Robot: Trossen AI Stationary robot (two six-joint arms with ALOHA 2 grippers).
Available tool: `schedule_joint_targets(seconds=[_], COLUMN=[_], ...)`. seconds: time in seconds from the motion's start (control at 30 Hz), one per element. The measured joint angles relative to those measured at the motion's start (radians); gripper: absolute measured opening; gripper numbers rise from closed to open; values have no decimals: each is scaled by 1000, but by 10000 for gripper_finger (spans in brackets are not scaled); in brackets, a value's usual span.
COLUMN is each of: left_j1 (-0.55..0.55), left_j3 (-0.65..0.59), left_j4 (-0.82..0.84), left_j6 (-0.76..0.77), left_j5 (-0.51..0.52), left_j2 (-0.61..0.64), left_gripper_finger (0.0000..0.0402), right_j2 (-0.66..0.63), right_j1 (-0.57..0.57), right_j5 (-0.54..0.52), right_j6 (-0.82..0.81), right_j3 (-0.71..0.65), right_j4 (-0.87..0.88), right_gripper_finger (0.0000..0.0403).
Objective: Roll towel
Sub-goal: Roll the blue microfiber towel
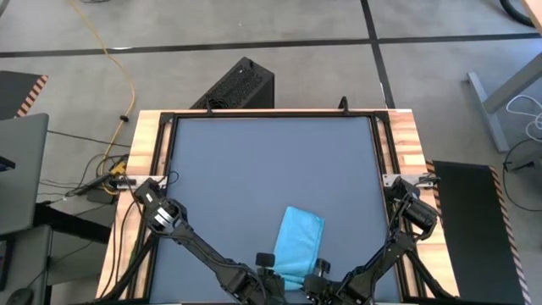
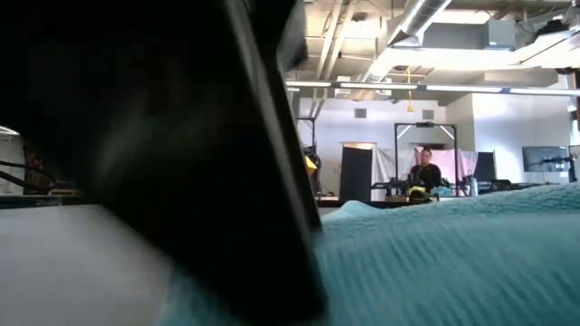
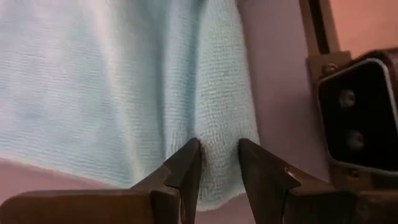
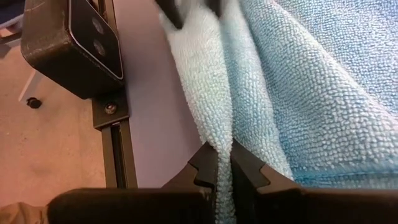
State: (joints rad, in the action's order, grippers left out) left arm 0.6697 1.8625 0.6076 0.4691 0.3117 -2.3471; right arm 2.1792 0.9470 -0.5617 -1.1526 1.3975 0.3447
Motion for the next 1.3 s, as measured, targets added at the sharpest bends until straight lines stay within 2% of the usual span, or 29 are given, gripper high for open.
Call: schedule_joint_targets(seconds=[0.13,0.43,0.6,0.7,0.8,0.97,1.3], left_j1=[0,2,-1,-14,-30,-63,-92], left_j3=[3,2,-1,1,2,5,5], left_j4=[-2,7,16,14,4,-16,-117], left_j6=[41,40,123,168,189,183,101], left_j5=[-28,0,85,81,35,-82,-237], left_j2=[-17,-20,-22,-21,-20,-18,-9], left_gripper_finger=[100,100,100,98,81,13,1], right_j2=[0,-4,-26,-42,-61,-85,-103], right_j1=[2,3,3,4,6,6,6], right_j5=[0,11,80,87,97,156,321], right_j6=[-1,-5,-80,-104,-107,-124,-184], right_j3=[0,0,0,-1,-1,-2,0], right_j4=[2,6,35,43,70,132,133], right_gripper_finger=[45,45,32,24,23,23,23])
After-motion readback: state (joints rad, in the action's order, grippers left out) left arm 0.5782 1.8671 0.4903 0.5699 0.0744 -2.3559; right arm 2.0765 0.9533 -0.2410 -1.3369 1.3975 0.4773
